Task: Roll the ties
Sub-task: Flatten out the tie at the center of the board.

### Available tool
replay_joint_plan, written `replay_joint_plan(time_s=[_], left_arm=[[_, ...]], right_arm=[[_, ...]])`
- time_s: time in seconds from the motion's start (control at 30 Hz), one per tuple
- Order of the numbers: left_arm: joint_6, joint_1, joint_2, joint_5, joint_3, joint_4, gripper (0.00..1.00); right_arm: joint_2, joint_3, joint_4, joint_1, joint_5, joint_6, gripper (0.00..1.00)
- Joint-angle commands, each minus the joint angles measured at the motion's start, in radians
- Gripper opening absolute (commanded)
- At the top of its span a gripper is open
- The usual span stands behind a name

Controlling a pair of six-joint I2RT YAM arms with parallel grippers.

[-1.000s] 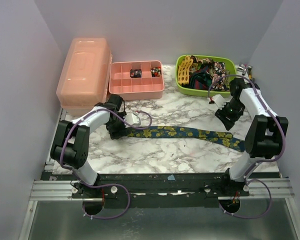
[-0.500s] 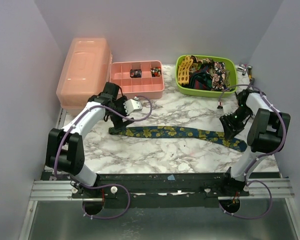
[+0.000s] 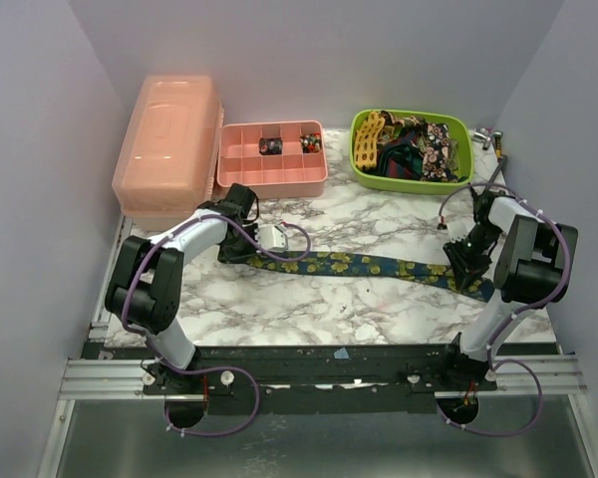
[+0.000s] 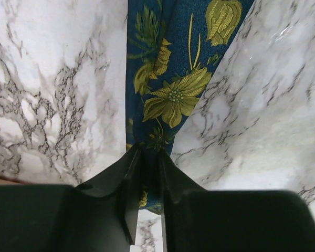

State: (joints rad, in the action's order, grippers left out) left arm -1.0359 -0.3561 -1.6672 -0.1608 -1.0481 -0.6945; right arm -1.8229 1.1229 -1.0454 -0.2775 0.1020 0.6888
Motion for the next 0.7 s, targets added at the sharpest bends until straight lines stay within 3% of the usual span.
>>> replay_joint_plan(time_s=[0.0,0.13,0.27,0.37,0.53,0.67], left_arm=[[-0.051,0.018,0.015,0.051,-0.005,0.011,0.14],[-0.037,0.028,0.011,0.061,-0.016,0.018,0.13],[0.0,0.029,-0.008,0.077,-0.036,0.033,0.24],[0.057,0.028,-0.019,0.027,-0.086,0.001,0.52],[0.161,0.027,0.015,-0.11,-0.161,-0.03,0.91],[0.204,0.027,0.094,-0.213,-0.176,-0.017,0.98]], right_arm=[[-0.085,0.014,0.167,-0.034,-0.097,0.029,0.33],[-0.115,0.048,0.193,-0.052,-0.145,0.061,0.32],[-0.136,0.084,0.193,-0.056,-0.153,0.09,0.32],[-0.149,0.11,0.184,-0.055,-0.154,0.115,0.33],[-0.163,0.146,0.216,-0.068,-0.204,0.21,0.35],[-0.195,0.241,0.223,-0.108,-0.248,0.288,0.36]])
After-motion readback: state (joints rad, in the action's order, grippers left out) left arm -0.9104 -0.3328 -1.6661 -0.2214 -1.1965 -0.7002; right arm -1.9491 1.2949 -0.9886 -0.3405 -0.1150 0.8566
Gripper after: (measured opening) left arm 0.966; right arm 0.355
